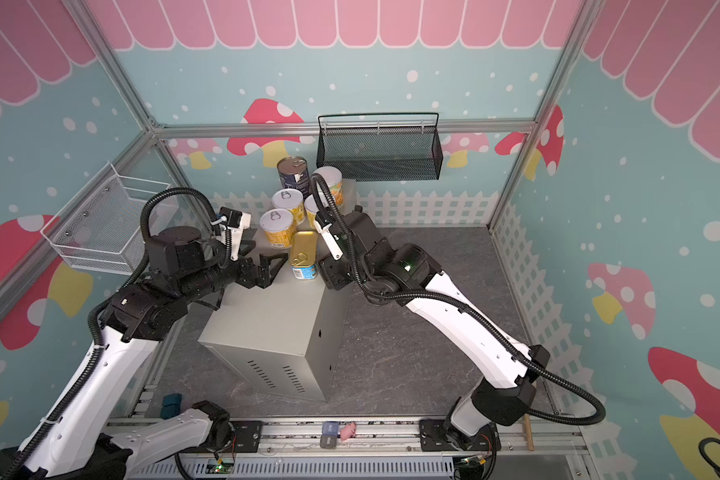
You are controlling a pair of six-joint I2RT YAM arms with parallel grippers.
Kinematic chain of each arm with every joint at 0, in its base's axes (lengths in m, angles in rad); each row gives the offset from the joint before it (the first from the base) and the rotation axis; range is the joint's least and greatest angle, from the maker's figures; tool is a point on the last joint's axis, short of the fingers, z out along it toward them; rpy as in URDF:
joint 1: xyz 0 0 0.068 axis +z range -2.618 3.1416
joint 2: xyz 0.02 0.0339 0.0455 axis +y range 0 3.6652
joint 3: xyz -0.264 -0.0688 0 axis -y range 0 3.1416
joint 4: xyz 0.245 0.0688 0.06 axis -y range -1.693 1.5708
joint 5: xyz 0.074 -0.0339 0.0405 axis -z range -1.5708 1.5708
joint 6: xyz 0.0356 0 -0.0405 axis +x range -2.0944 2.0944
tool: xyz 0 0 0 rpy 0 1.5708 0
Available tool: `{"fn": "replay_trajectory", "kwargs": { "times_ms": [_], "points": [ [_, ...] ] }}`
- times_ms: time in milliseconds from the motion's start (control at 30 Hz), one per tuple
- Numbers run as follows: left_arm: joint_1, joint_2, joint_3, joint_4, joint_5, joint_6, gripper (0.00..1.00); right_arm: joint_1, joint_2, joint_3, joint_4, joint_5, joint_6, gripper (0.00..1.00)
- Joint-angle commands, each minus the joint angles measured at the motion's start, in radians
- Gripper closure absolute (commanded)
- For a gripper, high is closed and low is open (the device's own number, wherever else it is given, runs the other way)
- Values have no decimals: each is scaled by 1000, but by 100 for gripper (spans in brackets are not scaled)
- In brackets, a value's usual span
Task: Place and organize the canned foods onto the counter
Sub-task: 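Nudge the tin into line with the right gripper while the left gripper approaches, then push the SPAM tin flush against the pineapple cans with the right gripper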
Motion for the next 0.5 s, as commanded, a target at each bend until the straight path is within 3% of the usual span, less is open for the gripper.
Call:
{"fn": "replay_trajectory", "kwargs": {
  "times_ms": [0, 467],
  "points": [
    [-3, 12, 1, 20, -25, -11, 0, 0, -39, -26, 40, -24, -20, 31],
    [-61, 36, 2, 24, -58, -4, 1, 0, -80, -110, 102, -55, -32, 31]
  ]
}}
